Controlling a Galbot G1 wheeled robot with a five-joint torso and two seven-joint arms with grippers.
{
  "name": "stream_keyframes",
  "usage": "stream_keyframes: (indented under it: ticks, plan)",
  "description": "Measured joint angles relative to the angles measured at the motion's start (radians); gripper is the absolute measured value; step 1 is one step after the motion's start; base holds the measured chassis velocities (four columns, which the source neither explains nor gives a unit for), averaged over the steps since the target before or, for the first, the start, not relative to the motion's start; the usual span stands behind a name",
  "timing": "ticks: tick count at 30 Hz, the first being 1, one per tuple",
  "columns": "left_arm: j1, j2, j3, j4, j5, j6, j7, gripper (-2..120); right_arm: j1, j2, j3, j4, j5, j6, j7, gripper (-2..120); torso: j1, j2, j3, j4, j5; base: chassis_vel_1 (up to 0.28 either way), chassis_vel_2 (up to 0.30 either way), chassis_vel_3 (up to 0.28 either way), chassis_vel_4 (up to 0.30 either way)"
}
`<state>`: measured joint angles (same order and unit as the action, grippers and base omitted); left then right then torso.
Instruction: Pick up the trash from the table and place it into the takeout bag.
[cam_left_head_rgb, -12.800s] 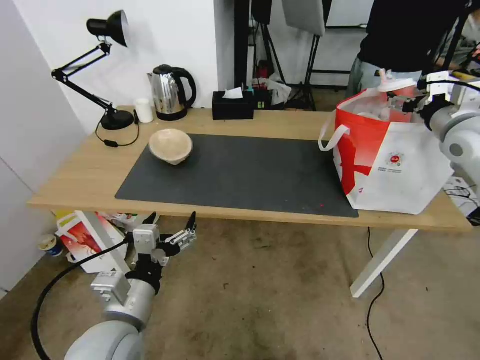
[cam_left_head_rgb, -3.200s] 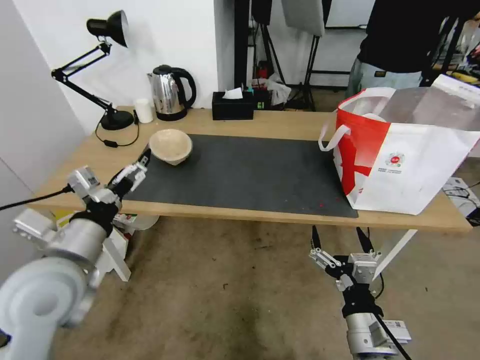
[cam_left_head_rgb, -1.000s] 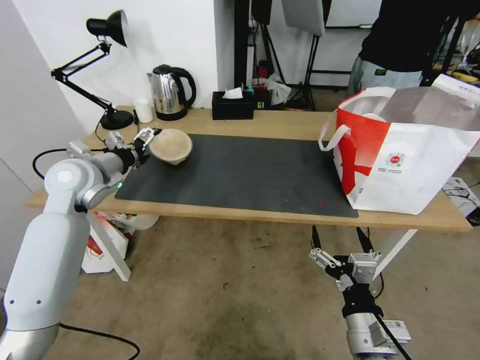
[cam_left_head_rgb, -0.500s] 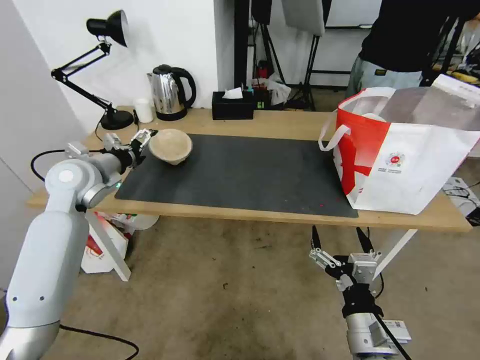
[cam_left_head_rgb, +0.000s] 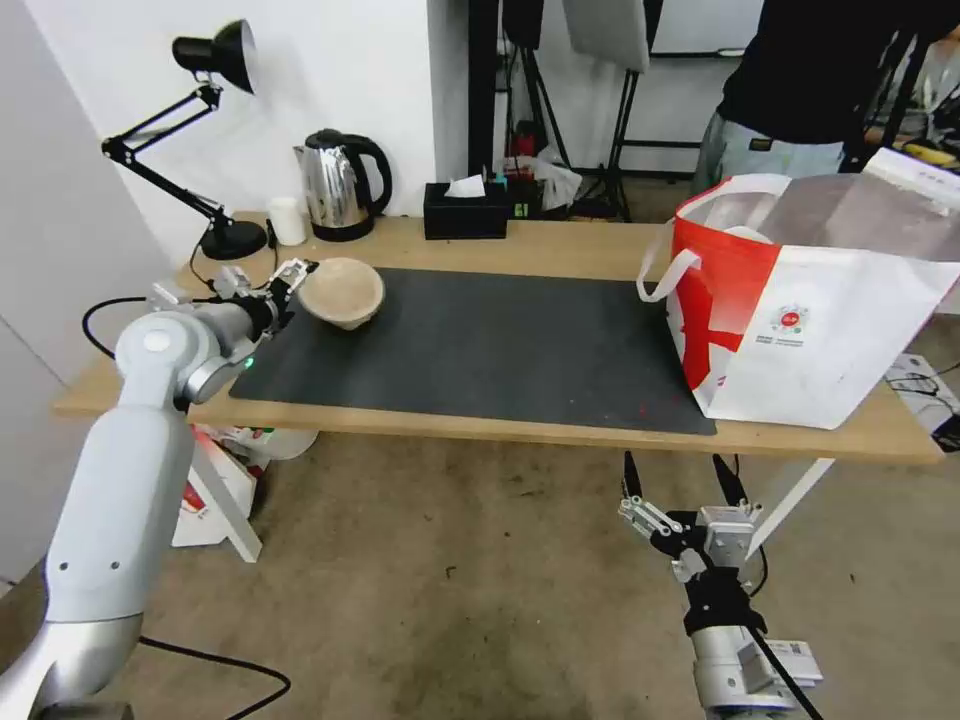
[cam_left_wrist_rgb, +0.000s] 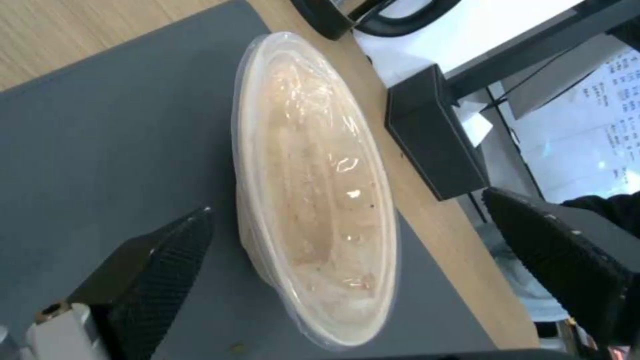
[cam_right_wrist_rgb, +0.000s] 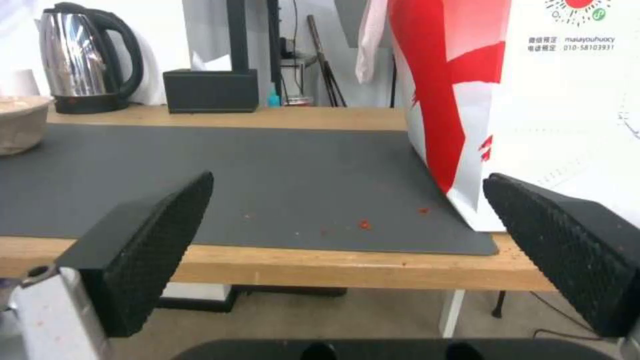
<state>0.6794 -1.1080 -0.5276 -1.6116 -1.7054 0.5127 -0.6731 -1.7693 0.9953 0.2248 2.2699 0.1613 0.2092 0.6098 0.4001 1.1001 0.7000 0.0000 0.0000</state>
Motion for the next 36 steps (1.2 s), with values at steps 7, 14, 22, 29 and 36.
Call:
stream_keyframes:
  ticks: [7,14,22,29,36]
  plan:
    - [-0.01,-0.006,0.007,0.027,0.016,0.0,0.006,100,0.0,0.0,0.0,0.0,0.0,0.0,0.0,100,0.0,0.0,0.0,0.0001,0.0,0.0,0.0,0.0,0.0]
    - [-0.031,-0.016,0.02,0.057,0.026,-0.001,0.013,100,0.0,0.0,0.0,0.0,0.0,0.0,0.0,100,0.0,0.0,0.0,0.0001,0.0,0.0,0.0,0.0,0.0]
    - [-0.051,-0.032,0.036,0.082,0.039,-0.001,0.02,100,0.0,0.0,0.0,0.0,0.0,0.0,0.0,100,0.0,0.0,0.0,0.0001,0.0,0.0,0.0,0.0,0.0]
    - [-0.071,-0.045,0.05,0.102,0.05,-0.001,0.02,100,0.0,0.0,0.0,0.0,0.0,0.0,0.0,100,0.0,0.0,0.0,0.0,0.0001,0.0,0.0,0.0,0.0]
    - [-0.089,-0.065,0.065,0.131,0.072,-0.001,0.024,100,0.0,0.0,0.0,0.0,0.0,0.0,0.0,100,0.0,0.0,0.0,0.0,0.0001,0.0,0.0,0.0,0.0]
